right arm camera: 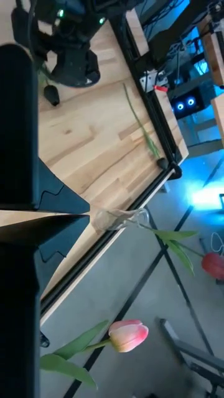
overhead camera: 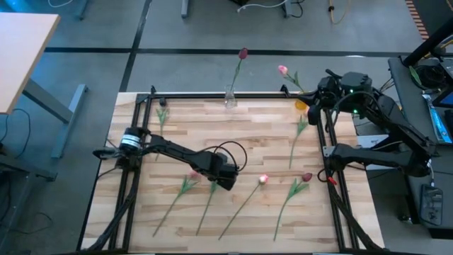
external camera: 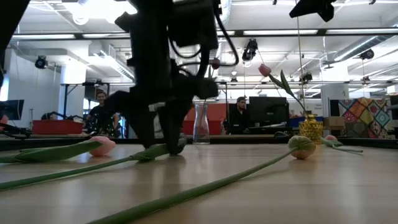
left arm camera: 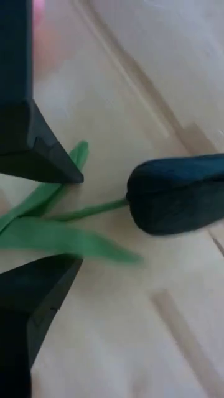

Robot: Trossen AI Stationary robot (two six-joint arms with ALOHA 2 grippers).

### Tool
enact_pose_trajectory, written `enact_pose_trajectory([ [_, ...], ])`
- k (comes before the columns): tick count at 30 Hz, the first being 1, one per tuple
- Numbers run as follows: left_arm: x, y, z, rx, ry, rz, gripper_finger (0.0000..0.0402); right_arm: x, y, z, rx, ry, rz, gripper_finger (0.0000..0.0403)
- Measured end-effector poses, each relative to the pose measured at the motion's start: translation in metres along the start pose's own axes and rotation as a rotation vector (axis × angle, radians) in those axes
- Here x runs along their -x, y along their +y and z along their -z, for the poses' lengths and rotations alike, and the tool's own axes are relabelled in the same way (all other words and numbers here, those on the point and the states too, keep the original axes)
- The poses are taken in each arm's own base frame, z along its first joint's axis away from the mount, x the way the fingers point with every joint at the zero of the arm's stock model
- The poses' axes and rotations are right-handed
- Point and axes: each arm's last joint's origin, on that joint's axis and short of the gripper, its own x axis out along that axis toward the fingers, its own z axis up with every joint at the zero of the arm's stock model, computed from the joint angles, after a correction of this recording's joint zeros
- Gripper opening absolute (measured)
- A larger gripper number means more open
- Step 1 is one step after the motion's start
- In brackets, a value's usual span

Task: Sort flowers into vase by color
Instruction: Put the bottom black tulip into the crystal vase

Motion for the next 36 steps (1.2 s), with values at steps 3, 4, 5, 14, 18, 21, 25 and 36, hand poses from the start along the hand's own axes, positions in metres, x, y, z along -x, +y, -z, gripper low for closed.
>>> enact_pose_trajectory([
  [3,-0.004,0.004,-0.001,0.003,0.009,-0.019,0.0149,0.001,0.0,0.0,-0.007,-0.004,0.0,0.0009],
  [4,-0.004,0.005,-0.001,-0.009,0.01,-0.023,0.0138,0.001,0.0,0.0,-0.008,-0.005,0.0,0.0009],
  [5,-0.003,0.006,-0.002,-0.028,0.011,-0.021,0.0125,0.001,0.0,0.0,-0.009,-0.006,0.0,0.0009],
  [14,0.037,0.033,-0.027,-0.249,-0.105,-0.051,0.0009,-0.002,0.0,-0.008,-0.039,-0.077,-0.004,0.0009],
  [18,0.072,0.053,-0.053,-0.272,-0.274,0.098,0.0003,-0.008,0.0,-0.014,-0.038,-0.116,-0.005,0.0009],
  [21,0.101,0.073,-0.073,-0.28,-0.467,0.245,0.0001,-0.015,-0.001,-0.017,-0.035,-0.131,0.002,0.0009],
  [25,0.145,0.107,-0.099,-0.271,-0.797,0.41,0.0001,-0.025,-0.002,-0.021,-0.051,-0.159,0.021,0.0009],
  [36,0.196,0.184,-0.151,-0.212,-1.399,0.536,0.0,-0.052,-0.005,-0.027,-0.048,-0.177,0.037,0.0009],
])
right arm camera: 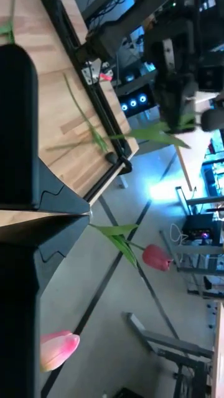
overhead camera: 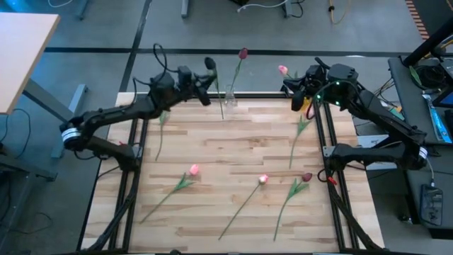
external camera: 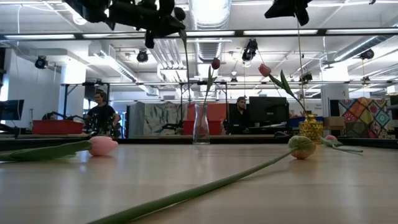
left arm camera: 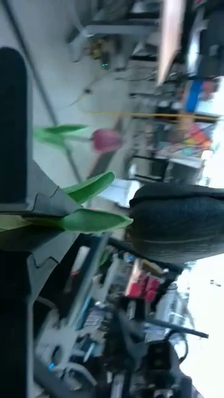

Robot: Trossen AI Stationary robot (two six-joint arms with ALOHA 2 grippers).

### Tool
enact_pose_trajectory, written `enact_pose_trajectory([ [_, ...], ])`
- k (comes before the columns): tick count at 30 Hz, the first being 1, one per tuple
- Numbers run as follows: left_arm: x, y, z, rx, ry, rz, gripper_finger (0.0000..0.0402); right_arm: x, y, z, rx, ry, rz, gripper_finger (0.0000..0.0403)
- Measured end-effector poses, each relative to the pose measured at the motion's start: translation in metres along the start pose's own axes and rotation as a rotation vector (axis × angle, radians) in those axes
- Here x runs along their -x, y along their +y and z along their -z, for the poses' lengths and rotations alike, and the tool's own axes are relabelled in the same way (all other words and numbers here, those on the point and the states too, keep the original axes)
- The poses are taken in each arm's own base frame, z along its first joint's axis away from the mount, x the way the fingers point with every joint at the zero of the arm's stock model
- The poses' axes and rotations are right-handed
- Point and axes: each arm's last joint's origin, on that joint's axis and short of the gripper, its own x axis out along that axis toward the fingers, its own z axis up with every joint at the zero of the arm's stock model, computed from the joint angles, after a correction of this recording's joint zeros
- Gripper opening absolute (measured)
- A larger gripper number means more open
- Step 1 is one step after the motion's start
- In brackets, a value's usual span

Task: Sort flowers into vase by color
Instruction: Put the bottom black tulip into the crystal vase

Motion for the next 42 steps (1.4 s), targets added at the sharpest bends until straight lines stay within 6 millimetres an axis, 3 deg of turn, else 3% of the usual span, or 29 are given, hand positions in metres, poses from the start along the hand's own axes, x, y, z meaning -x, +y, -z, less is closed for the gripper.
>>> enact_pose_trajectory([
  [6,-0.02,0.021,-0.007,-0.063,-0.094,0.003,0.0,-0.008,0.0,-0.001,0.014,-0.005,0.0,0.0009],
  [20,-0.071,0.062,-0.037,-0.172,-0.155,-0.016,0.0,-0.005,0.0,-0.003,0.018,-0.023,-0.001,0.0009],
  [26,-0.084,0.073,-0.023,-0.15,-0.107,-0.006,0.0,-0.004,0.0,-0.003,0.02,-0.024,0.002,0.0009],
  [42,-0.077,0.084,0.023,-0.1,0.103,-0.003,0.0002,-0.004,-0.001,-0.003,0.006,-0.028,0.034,0.0009],
])
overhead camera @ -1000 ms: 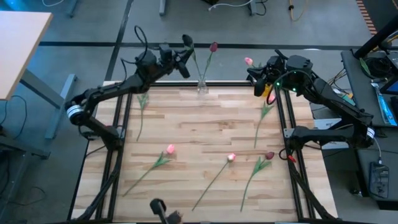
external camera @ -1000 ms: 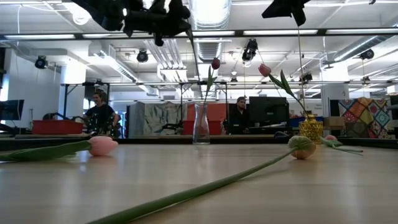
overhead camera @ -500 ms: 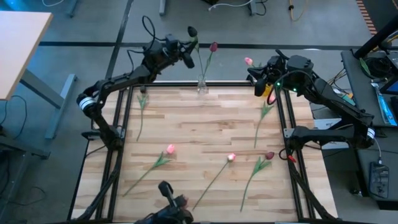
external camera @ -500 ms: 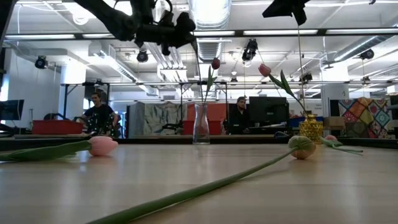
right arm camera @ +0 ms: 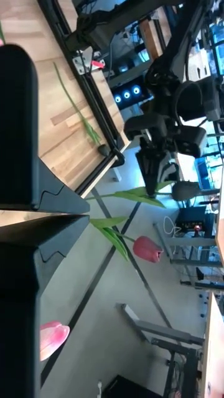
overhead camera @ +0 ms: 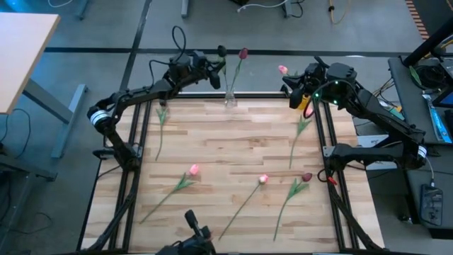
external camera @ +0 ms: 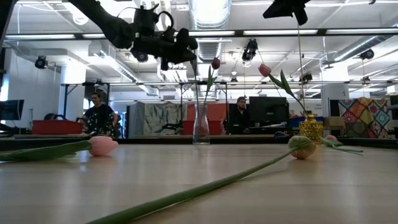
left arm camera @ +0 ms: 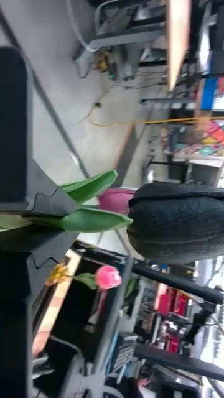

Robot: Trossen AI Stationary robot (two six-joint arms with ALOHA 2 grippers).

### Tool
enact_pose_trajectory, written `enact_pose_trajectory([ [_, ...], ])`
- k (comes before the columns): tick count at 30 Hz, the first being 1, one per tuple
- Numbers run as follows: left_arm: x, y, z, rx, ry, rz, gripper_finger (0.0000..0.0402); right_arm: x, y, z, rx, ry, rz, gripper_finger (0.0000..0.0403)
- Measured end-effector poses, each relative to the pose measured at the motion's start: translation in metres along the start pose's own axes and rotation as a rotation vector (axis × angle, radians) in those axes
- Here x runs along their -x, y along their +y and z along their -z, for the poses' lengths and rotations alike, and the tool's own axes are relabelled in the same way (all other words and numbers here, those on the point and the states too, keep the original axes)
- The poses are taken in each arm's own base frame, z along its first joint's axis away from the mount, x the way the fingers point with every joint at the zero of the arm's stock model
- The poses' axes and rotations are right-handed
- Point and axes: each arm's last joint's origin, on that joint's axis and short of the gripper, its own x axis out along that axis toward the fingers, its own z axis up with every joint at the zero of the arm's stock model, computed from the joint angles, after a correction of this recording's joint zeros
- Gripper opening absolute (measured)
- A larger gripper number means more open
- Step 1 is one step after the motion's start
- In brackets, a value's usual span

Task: Sort flowers into vase by color
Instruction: Put the bottom black tulip into the crystal vase, then put the top right pink tulip into the yellow crystal vase

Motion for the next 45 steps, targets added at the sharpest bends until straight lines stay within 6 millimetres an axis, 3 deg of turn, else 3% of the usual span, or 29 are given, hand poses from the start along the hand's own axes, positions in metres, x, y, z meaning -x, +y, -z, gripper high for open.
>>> enact_pose_trajectory([
  [13,0.006,-0.002,0.005,0.037,0.111,0.042,0.0102,0.0,0.001,0.0,0.002,0.004,-0.025,0.0009],
  [22,0.034,-0.011,-0.012,0.005,0.239,0.031,0.0158,0.0,0.003,0.001,-0.037,0.027,-0.095,0.0009],
  [28,0.06,-0.027,-0.023,-0.065,0.301,0.095,0.0154,-0.005,0.006,0.016,-0.154,0.176,-0.087,0.0009],
  [34,0.094,-0.044,-0.018,-0.06,0.273,0.138,0.0127,-0.011,0.033,0.04,-0.225,0.392,-0.059,0.0009],
  [39,0.125,-0.049,-0.009,-0.013,0.207,0.146,0.0105,-0.006,0.046,0.063,-0.333,0.579,0.112,0.0009],
  [45,0.153,-0.051,0.006,0.062,0.2,0.14,0.009,0.006,0.044,0.08,-0.509,0.725,0.335,0.0009],
])
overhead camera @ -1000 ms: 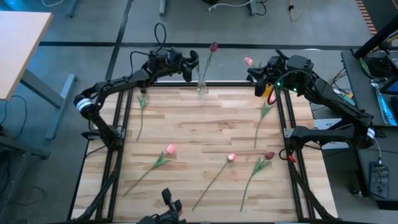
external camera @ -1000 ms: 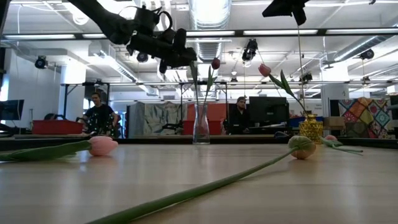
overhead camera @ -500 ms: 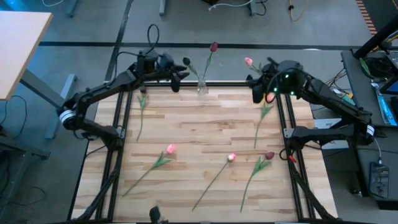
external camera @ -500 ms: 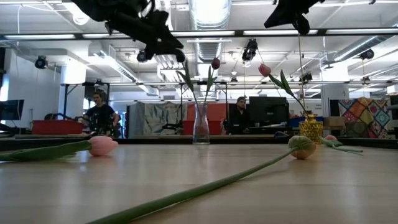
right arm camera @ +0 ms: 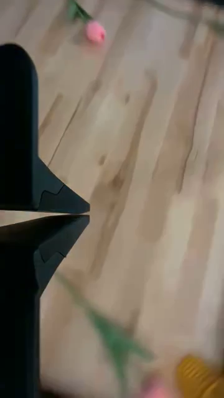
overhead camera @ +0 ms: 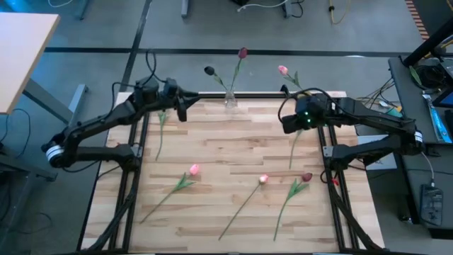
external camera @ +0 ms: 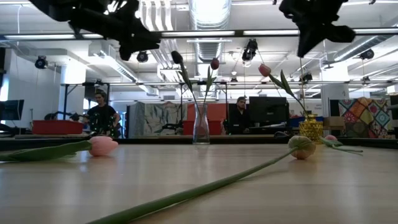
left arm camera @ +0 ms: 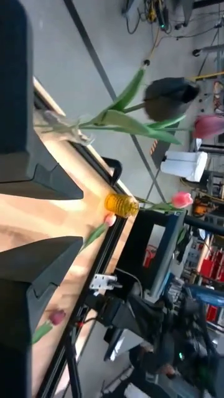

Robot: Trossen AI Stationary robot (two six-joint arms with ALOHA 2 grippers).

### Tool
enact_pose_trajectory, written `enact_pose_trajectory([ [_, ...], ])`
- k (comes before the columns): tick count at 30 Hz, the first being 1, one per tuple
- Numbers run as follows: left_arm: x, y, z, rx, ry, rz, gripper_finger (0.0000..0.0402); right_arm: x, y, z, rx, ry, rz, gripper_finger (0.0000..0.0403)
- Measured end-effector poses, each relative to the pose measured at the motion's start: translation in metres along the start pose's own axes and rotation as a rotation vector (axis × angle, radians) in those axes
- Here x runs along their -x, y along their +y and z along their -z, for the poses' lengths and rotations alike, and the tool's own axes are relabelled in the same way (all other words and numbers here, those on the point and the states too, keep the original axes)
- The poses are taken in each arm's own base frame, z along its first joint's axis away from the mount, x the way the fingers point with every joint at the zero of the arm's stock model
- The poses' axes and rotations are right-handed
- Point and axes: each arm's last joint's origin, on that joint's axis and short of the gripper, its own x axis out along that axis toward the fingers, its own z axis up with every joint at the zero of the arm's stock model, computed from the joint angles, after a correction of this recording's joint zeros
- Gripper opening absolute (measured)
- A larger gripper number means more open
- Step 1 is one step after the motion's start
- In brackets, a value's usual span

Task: Sort flowers into vase by color
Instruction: Put the top right pink tulip into the yellow crystal vase

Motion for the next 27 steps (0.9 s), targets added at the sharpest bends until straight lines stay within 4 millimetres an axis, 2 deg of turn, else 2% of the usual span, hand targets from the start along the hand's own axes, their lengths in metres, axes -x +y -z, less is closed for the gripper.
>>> enact_pose_trajectory([
  [4,0.009,-0.002,0.007,0.02,-0.001,0.03,0.0084,-0.006,-0.006,0.0,-0.082,0.025,0.103,0.0021],
  [7,0.012,-0.004,0.01,0.025,0.004,0.06,0.0081,-0.017,-0.012,-0.005,-0.153,0.057,0.189,0.0051],
  [12,0.013,-0.003,0.015,0.029,0.021,0.071,0.0079,-0.053,-0.027,-0.016,-0.277,0.186,0.311,0.0124],
  [17,0.013,-0.003,0.015,0.025,0.018,0.063,0.0079,-0.094,-0.056,-0.022,-0.383,0.309,0.439,0.018],
  [21,0.014,-0.004,0.014,0.02,0.011,0.059,0.0079,-0.121,-0.08,-0.027,-0.471,0.309,0.479,0.0193],
  [27,0.014,-0.002,0.013,0.023,-0.004,-0.013,0.0079,-0.151,-0.113,-0.036,-0.549,0.294,0.52,0.0181],
])
